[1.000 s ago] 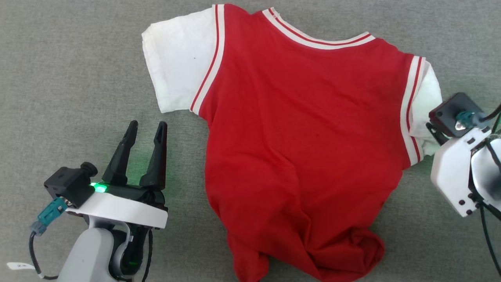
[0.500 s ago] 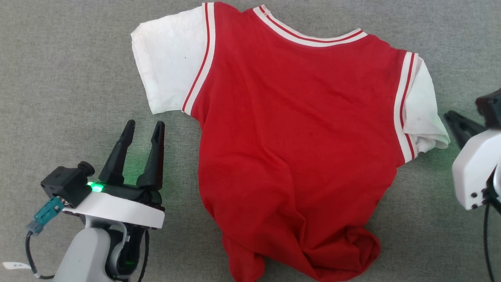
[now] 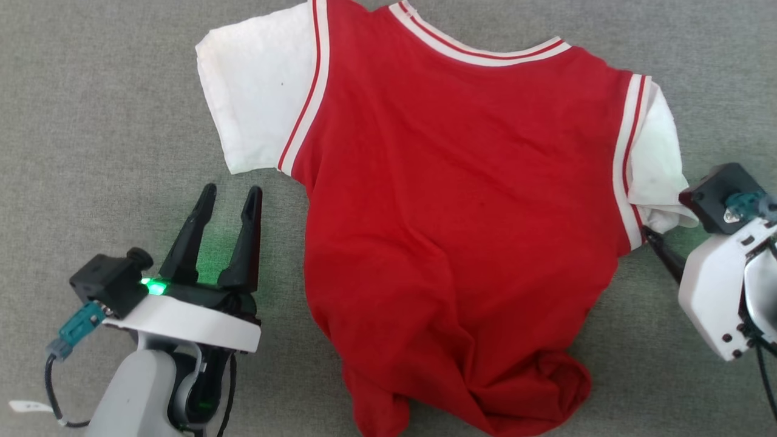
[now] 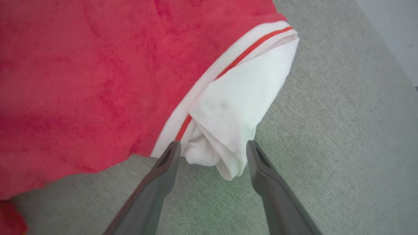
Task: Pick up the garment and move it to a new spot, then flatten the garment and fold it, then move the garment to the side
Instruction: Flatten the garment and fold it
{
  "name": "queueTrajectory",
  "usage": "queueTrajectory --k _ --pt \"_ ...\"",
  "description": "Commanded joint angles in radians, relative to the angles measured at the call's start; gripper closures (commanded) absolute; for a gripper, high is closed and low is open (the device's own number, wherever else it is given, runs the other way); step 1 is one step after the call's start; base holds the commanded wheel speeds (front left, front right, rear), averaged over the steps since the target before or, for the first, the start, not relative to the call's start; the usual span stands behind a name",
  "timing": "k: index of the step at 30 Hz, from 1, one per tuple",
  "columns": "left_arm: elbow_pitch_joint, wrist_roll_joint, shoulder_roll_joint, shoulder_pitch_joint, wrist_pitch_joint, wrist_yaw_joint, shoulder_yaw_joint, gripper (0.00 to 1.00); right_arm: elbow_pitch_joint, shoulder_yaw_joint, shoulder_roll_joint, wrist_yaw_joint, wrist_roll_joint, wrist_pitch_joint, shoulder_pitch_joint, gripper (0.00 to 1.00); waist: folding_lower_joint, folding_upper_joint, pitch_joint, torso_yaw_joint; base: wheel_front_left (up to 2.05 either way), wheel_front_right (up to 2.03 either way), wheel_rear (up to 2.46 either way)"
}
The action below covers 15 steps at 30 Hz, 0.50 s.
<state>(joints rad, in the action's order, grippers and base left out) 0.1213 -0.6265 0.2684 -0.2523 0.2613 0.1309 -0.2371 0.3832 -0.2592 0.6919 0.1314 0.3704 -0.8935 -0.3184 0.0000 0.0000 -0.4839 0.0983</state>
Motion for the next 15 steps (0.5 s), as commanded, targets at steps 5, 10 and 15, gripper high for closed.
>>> queueTrajectory --k 5,10,15 --pt "-0.003 -0.021 -0.002 -0.029 0.005 -0.001 -0.008 0.0 0.009 -0.053 0.047 -0.001 0.001 -0.046 -0.067 0.0 0.0 0.0 -0.024 0.019 0.0 0.0 0.0" --pt "0.004 -0.029 -0.007 -0.031 0.005 -0.001 -0.008 0.0 -0.011 -0.079 0.057 -0.001 0.007 -0.063 -0.099 0.0 0.0 0.0 -0.037 0.034 0.0 0.0 0.0" --pt "0.008 -0.028 -0.007 -0.028 0.005 -0.001 -0.004 0.0 -0.014 -0.067 0.049 -0.001 -0.003 -0.054 -0.112 0.96 0.0 0.0 -0.036 0.033 0.0 0.0 0.0"
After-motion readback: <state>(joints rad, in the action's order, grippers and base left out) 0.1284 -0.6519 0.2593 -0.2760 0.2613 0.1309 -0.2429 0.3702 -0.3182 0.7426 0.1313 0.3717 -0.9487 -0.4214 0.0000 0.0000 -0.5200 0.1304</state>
